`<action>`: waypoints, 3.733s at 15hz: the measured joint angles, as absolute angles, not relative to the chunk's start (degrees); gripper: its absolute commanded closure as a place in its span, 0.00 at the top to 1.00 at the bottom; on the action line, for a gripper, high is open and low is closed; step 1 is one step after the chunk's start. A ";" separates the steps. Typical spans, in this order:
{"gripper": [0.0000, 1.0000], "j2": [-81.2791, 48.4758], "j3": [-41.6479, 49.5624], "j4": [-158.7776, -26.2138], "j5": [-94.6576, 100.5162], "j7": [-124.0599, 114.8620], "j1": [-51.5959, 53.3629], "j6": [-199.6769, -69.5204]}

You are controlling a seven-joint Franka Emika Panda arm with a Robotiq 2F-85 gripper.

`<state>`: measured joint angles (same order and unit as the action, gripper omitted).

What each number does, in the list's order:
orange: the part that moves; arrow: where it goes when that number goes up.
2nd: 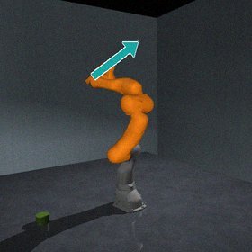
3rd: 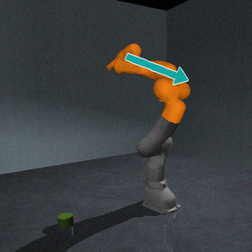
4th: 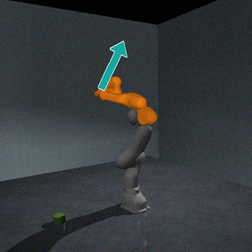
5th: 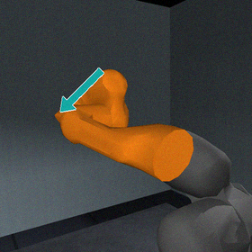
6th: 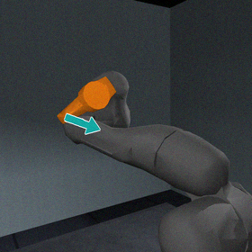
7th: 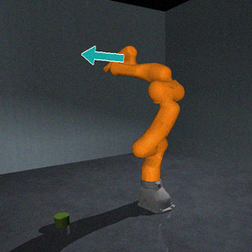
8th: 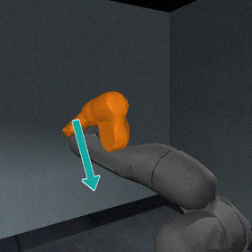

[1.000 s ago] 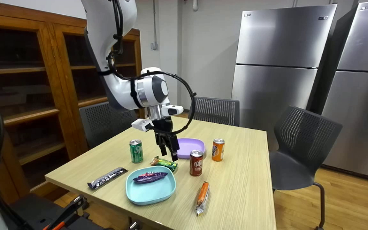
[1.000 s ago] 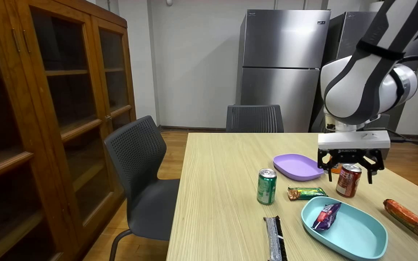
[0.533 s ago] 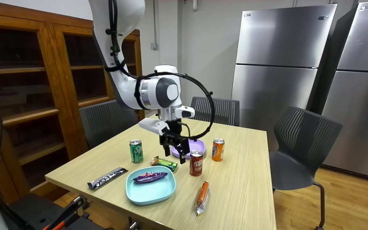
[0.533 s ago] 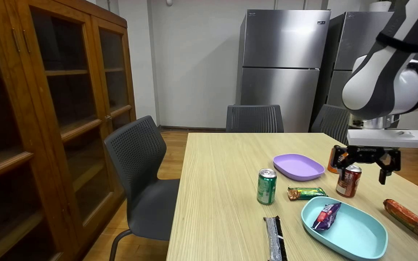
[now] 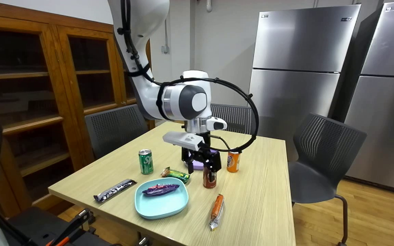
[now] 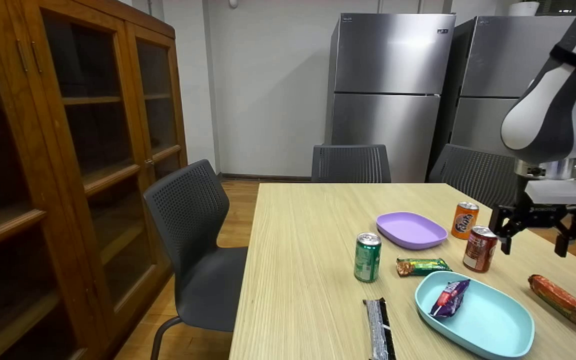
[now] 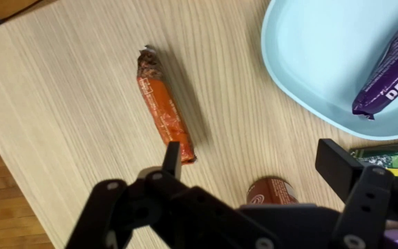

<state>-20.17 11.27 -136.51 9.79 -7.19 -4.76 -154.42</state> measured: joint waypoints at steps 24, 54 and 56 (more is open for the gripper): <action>1.00 -37.12 13.09 -125.10 10.47 3.48 -9.72 -156.86; 0.07 -17.09 16.99 -143.13 16.35 0.07 -3.11 -161.00; 0.07 -15.52 16.98 -145.16 16.62 -3.05 -1.24 -160.92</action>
<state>-15.52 16.98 -145.16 16.62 -3.05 -1.24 -160.92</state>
